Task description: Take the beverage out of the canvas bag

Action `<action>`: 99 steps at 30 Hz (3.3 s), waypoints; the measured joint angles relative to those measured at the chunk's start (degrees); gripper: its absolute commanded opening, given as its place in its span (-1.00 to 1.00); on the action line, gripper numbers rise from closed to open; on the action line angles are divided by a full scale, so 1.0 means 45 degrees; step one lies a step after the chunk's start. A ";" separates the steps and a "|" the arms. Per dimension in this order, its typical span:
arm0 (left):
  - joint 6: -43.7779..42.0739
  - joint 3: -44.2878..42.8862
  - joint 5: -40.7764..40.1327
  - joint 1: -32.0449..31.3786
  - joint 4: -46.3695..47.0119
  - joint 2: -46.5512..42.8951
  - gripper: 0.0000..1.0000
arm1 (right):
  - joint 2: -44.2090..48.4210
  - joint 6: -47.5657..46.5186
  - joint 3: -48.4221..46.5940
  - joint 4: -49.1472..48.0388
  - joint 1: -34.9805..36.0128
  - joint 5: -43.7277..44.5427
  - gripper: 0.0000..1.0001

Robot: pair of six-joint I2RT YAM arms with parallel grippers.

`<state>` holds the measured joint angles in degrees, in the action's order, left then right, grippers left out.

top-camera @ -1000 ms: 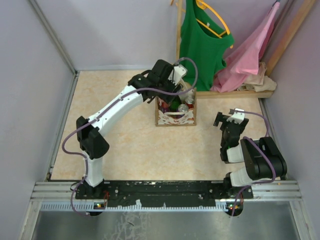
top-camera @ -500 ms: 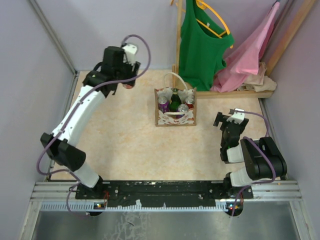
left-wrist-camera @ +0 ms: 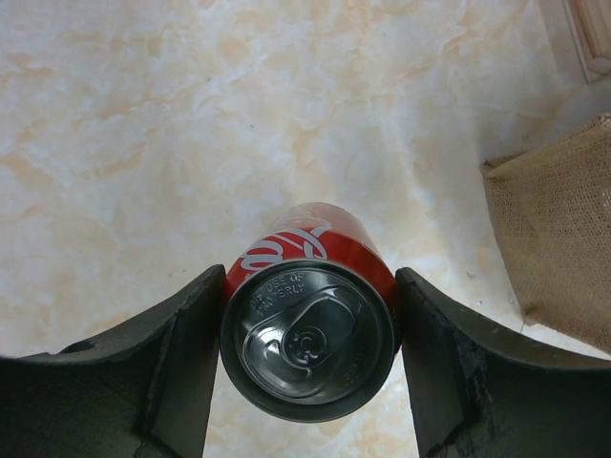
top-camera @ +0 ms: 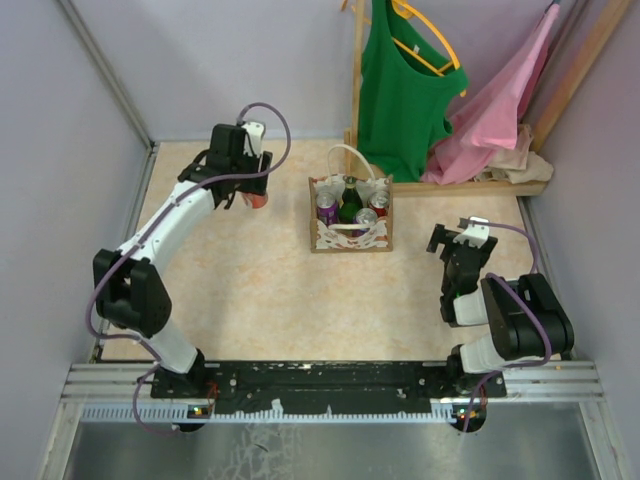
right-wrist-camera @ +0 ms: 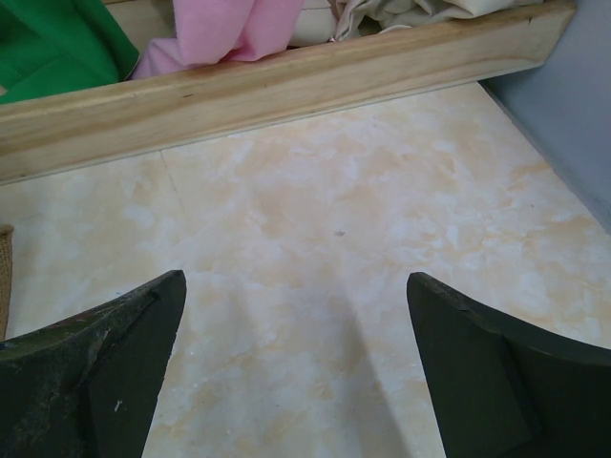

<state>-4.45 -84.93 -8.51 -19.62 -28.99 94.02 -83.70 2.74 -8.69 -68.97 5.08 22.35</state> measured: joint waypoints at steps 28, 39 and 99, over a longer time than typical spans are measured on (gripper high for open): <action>0.1107 0.1001 0.1622 0.0005 0.2341 0.2807 -0.29 | 0.0000 0.0000 0.0000 0.0000 0.0000 0.0000 0.98; 0.1083 0.0661 0.1613 0.0000 0.2157 0.3036 0.86 | 0.0000 0.0000 0.0000 0.0000 0.0000 0.0000 0.98; 0.1627 -0.3351 0.2322 -0.5979 0.1846 0.4022 -0.18 | 0.0000 0.0000 0.0000 0.0000 0.0000 0.0000 0.98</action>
<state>2.87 -100.01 1.93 -46.52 -20.69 112.12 -83.70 2.74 -8.69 -68.97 5.08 22.35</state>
